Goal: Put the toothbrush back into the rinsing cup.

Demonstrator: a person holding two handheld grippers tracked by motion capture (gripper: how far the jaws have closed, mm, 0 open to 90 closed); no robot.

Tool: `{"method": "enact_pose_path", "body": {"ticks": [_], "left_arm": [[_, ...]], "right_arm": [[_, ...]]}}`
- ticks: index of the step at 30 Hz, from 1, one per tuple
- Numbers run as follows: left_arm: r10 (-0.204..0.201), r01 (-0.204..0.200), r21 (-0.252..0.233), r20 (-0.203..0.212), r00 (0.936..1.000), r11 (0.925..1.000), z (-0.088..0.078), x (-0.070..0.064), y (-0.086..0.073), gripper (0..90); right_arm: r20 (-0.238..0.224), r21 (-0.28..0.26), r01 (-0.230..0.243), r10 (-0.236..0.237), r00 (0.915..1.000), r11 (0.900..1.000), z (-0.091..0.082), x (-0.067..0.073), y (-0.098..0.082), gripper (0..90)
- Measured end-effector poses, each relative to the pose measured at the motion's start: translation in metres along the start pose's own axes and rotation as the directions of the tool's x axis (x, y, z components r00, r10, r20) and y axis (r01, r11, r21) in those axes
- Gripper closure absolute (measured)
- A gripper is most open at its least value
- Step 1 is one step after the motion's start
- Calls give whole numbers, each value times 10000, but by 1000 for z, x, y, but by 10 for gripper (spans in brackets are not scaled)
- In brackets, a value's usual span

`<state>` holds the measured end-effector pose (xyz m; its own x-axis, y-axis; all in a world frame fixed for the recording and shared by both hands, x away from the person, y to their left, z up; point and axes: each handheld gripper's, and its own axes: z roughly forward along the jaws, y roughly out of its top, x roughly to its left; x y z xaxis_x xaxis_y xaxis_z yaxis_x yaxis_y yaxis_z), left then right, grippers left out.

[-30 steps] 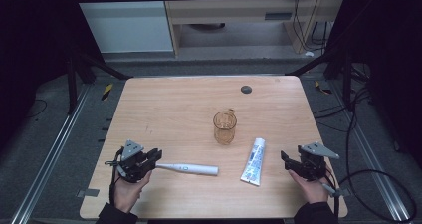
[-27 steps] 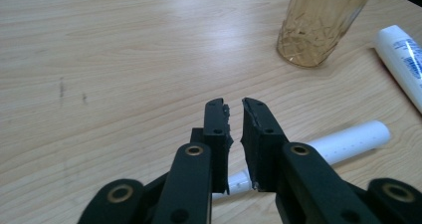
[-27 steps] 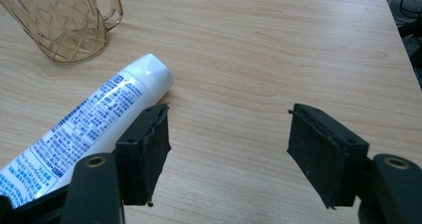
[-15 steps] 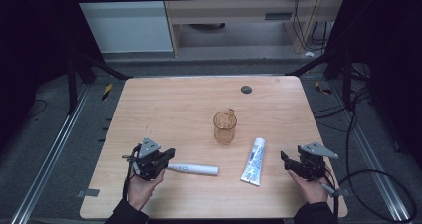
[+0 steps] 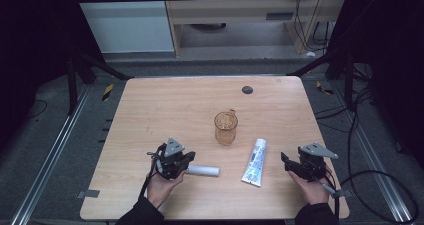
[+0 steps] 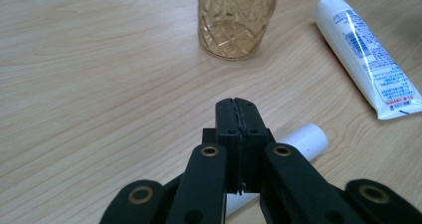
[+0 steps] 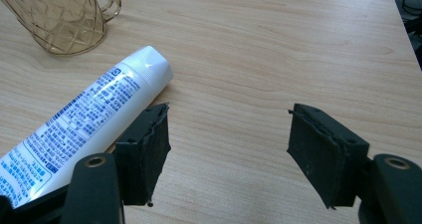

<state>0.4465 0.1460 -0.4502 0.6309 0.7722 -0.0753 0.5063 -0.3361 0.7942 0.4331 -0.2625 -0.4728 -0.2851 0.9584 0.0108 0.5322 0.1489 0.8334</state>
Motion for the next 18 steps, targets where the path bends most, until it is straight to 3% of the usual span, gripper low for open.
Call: {"method": "enact_pose_path", "body": {"ticks": [18], "left_arm": [[510, -554, 865, 521, 9973, 9947, 33, -22, -1, 896]], "right_arm": [[40, 98, 108, -108, 9999, 9999, 1, 0, -1, 323]]}}
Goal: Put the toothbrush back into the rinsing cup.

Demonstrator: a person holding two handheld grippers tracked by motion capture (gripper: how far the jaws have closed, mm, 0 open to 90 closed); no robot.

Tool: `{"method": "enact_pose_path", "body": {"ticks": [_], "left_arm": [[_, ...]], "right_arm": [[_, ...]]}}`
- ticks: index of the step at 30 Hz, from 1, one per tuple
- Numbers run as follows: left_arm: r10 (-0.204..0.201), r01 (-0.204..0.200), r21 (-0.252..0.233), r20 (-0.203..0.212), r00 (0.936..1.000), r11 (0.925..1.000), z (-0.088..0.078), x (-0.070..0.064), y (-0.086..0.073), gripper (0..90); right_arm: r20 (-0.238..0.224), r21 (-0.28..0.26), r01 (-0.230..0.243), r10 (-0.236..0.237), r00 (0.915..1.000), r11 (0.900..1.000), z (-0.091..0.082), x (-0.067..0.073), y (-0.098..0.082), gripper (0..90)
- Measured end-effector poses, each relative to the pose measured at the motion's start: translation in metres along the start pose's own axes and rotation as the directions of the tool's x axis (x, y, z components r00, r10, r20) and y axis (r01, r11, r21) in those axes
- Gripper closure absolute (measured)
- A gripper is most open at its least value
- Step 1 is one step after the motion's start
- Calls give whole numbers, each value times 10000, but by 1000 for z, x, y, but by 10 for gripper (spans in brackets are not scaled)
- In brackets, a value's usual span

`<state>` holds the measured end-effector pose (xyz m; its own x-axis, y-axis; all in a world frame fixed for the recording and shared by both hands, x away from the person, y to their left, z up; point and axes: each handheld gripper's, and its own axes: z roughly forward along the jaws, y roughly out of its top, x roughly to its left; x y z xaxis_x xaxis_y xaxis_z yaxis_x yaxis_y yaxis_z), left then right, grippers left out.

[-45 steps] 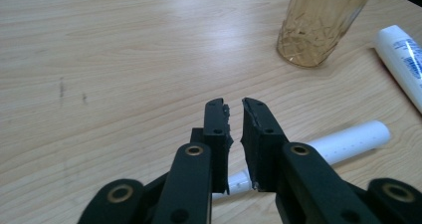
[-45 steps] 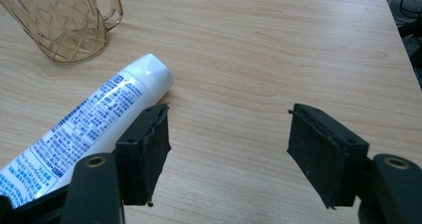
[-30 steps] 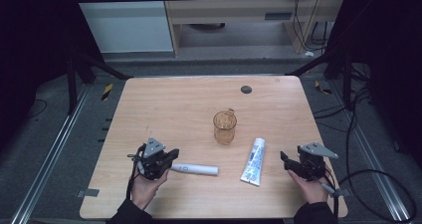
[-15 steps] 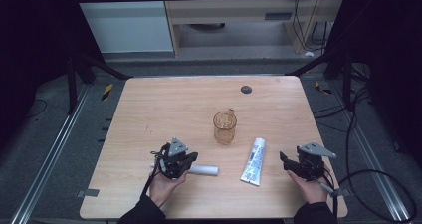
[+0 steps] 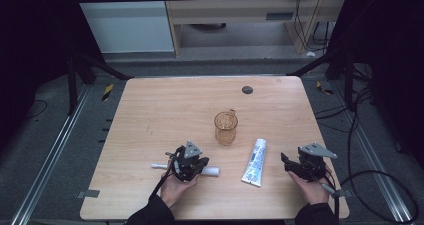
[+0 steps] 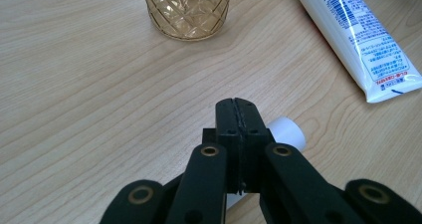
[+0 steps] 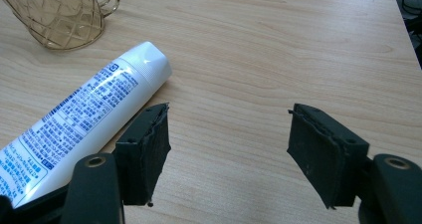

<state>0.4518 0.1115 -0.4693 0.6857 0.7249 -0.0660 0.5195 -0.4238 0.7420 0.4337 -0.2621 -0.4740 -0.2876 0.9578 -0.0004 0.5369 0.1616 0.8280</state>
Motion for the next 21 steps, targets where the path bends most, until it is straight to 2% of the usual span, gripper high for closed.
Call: {"method": "enact_pose_path", "body": {"ticks": [6, 21], "left_arm": [[49, -50, 229, 73, 10000, 9997, 5, -2, -2, 897], [43, -55, 447, 272, 9996, 9990, 7, -2, -6, 896]], "right_arm": [[4, 21, 43, -43, 10000, 10000, 0, 0, 0, 324], [15, 90, 79, -79, 10000, 9999, 0, 0, -1, 324]]}}
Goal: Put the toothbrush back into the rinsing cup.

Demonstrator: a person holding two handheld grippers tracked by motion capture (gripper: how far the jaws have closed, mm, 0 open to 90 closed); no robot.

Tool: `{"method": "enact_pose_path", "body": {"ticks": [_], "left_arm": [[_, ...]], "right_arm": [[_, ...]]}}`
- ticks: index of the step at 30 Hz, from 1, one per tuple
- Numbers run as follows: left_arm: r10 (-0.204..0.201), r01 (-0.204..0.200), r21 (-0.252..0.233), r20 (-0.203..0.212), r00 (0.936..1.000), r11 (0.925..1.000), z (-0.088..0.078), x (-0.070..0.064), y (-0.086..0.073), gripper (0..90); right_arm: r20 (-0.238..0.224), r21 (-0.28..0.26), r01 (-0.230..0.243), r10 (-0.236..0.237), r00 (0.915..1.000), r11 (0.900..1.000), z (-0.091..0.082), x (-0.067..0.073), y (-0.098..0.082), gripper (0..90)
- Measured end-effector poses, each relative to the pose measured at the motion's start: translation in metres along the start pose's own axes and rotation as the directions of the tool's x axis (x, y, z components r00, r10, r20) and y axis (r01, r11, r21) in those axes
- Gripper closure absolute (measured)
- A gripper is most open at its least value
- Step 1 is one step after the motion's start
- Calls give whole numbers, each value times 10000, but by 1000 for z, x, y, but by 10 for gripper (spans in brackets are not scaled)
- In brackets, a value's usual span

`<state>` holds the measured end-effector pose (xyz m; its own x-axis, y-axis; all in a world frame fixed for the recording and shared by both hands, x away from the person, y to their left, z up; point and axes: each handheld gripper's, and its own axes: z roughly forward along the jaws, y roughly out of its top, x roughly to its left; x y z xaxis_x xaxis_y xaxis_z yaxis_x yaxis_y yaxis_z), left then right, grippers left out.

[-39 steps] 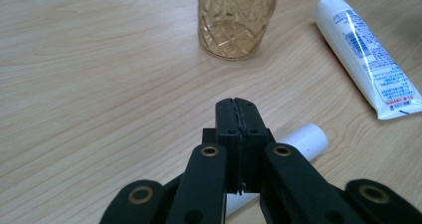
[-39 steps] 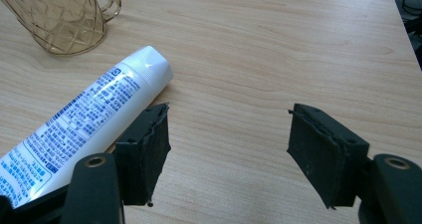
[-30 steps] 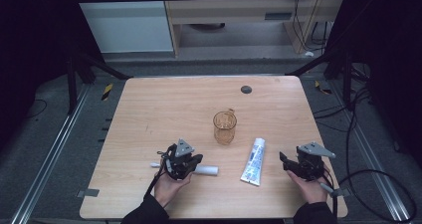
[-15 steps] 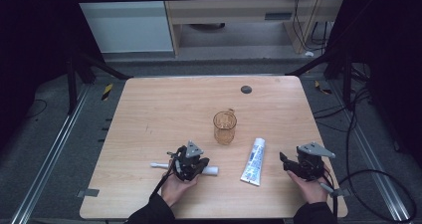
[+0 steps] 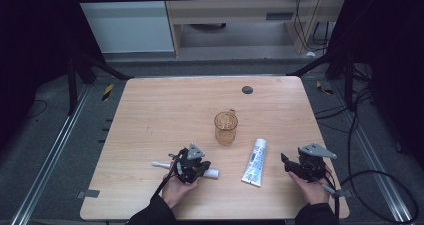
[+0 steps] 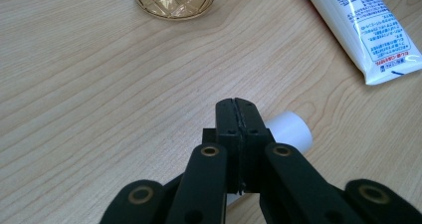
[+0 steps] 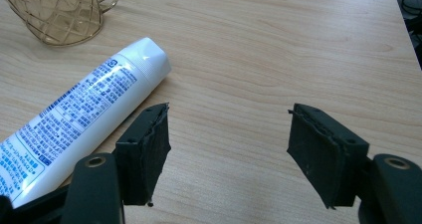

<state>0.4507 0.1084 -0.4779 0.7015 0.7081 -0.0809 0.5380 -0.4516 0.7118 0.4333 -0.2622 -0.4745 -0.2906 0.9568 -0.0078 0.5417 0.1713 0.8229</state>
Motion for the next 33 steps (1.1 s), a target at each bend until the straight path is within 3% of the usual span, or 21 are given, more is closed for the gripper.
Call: {"method": "enact_pose_path", "body": {"ticks": [20, 33], "left_arm": [[58, -61, 107, 338, 9994, 9999, -8, -5, -7, 897], [55, -71, 317, 490, 9988, 9995, -21, -1, -17, 897]], "right_arm": [[56, 52, 92, -92, 9999, 9999, 0, 0, -1, 324], [63, 66, 100, -100, 9999, 9999, 0, 0, -1, 324]]}}
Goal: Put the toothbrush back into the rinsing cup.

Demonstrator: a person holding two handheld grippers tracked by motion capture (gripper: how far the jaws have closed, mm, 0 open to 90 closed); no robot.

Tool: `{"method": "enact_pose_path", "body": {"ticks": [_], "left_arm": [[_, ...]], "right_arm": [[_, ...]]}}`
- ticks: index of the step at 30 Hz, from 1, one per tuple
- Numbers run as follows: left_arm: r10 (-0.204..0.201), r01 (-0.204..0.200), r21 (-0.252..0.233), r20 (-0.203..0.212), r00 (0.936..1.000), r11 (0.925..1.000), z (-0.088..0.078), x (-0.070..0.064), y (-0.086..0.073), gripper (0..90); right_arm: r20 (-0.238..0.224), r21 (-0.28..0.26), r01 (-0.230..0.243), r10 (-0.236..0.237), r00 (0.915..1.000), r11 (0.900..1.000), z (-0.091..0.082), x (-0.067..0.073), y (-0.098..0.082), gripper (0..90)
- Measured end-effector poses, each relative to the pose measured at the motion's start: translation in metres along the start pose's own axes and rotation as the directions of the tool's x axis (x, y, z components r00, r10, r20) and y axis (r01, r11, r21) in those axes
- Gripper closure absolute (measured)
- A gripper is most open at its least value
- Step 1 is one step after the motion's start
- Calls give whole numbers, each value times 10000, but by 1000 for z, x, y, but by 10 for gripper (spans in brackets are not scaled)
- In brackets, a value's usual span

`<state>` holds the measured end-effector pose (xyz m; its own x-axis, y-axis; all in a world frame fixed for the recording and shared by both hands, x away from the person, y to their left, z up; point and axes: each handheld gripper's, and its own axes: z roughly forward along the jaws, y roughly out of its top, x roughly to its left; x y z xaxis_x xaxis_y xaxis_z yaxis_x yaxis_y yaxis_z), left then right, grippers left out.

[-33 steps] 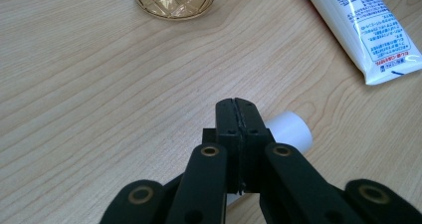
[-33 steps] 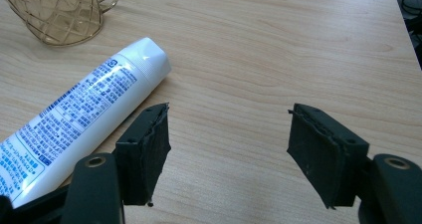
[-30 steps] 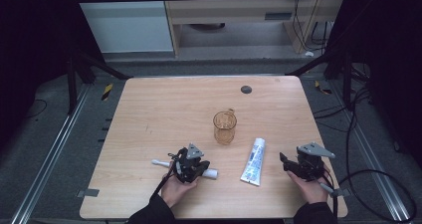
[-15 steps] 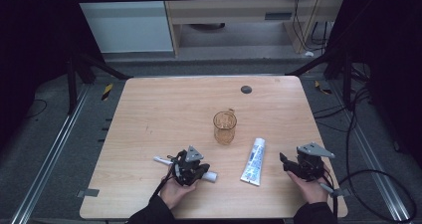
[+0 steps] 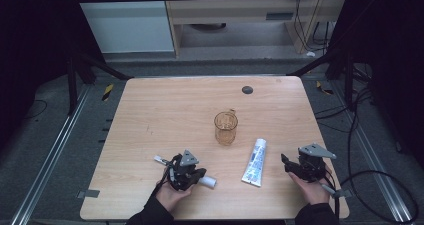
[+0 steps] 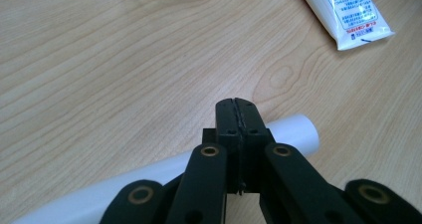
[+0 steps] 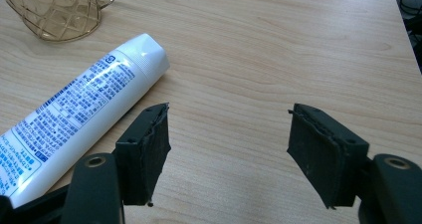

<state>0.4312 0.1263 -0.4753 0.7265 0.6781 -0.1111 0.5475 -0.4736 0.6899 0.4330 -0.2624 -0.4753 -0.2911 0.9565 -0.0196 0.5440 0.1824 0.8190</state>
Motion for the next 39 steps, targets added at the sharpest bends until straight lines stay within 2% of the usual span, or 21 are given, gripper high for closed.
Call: {"method": "enact_pose_path", "body": {"ticks": [19, 39], "left_arm": [[333, -338, 434, 127, 9994, 9985, -4, -7, -9, 897], [163, -173, 567, 186, 9997, 9982, -19, -4, -24, 896]], "right_arm": [[2, -38, -26, 26, 10000, 10000, -1, 0, 0, 323], [29, -21, -20, 20, 10000, 10000, -1, 0, 0, 323]]}}
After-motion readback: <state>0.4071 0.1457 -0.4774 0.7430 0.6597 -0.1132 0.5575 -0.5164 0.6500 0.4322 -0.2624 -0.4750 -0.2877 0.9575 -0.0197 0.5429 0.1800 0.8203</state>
